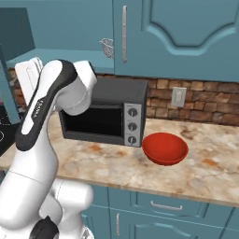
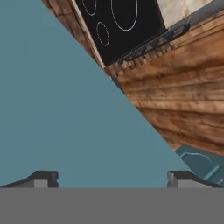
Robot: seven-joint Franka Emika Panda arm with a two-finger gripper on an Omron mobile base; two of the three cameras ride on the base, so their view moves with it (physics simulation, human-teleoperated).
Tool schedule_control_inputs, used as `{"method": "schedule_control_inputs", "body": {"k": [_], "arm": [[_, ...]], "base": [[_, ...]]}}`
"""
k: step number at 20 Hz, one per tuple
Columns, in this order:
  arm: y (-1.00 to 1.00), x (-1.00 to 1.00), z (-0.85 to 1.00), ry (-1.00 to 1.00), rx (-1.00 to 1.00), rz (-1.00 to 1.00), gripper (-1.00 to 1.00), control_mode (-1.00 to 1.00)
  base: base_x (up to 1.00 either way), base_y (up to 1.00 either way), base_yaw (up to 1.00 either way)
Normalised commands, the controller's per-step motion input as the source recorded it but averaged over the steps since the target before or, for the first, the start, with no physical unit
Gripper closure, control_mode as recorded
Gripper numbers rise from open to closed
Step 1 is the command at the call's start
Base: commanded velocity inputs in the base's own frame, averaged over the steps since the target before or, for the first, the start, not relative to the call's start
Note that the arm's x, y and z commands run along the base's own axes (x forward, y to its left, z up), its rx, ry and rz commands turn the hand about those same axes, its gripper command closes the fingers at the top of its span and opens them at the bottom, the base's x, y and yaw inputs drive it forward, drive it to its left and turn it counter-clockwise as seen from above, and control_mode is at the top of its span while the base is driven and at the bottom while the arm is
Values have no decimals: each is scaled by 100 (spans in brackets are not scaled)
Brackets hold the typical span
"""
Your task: Open the cabinet and setup a tea strainer by placing it in the bowl upright.
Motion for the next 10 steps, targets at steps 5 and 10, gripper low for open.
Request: {"method": "schedule_control_inputs", "body": {"k": [5,10], "arm": [[55,-19,0,1,0,0,-100,-100],[78,-10,0,5,0,1,-100,-100]], "base": [[0,0,0],[0,0,0]]}}
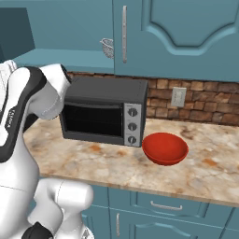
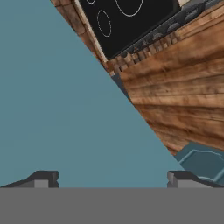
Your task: Open the cabinet and setup a tea strainer by placing it in the bowl upright.
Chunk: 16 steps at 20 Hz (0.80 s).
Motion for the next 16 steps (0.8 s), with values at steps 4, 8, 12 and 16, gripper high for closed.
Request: {"method": "schedule_control_inputs", "body": {"k": [4,8,12,16], "arm": [[96,-1,0,12,0,4,-100,-100],[86,0,-9,13,-1,4,-100,-100],[75,0,-17,10,-1,1,-100,-100],[33,0,-15,1,0,0,-100,-100]], "base": [[0,0,0],[0,0,0],[0,0,0],[0,0,0]]}}
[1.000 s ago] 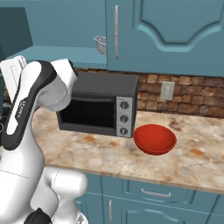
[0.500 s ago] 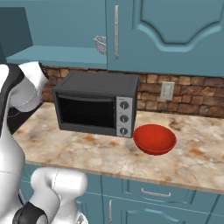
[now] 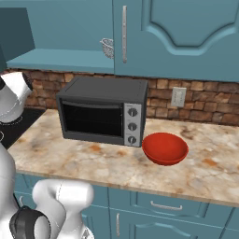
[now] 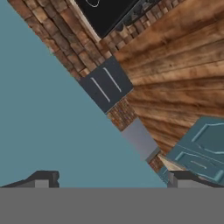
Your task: Open the cabinet and setup a tea strainer by placing it in the bowl upright.
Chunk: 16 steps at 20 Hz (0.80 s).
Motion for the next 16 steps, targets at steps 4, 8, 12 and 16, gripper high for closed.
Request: {"method": "schedule_control_inputs", "body": {"k": [4,8,12,16], "arm": [[21,0,-23,1,0,0,-100,-100],[-2,2,-12,0,0,-1,-100,-100],[-34,19,-13,1,-11,0,-100,-100],[-63,36,-1,0,-24,-1,-100,-100]], "base": [[0,0,0],[0,0,0],[0,0,0],[0,0,0]]}}
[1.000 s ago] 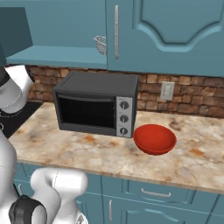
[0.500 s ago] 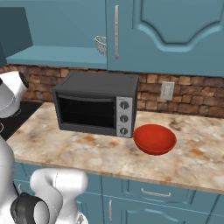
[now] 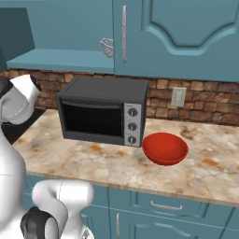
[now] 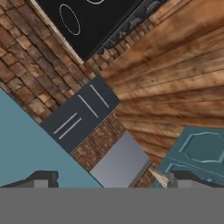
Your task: Open the cabinet and setup a tea strainer by placing it in the bowl upright.
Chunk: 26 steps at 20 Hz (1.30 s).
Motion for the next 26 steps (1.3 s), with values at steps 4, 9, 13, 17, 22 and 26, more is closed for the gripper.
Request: {"method": "schedule_control_inputs", "body": {"k": [4,9,13,17,22,26], "arm": [[-77,35,-1,0,-30,-3,-100,-100],[-78,28,-29,-8,-43,-4,-100,-100],[-56,3,-24,-37,-51,0,-100,-100],[-35,1,-21,-35,-50,1,-100,-100],[-46,17,-4,-18,-33,9,-100,-100],[-75,8,10,-24,-19,8,-100,-100]], "base": [[0,0,0],[0,0,0],[0,0,0],[0,0,0],[0,0,0],[0,0,0]]}}
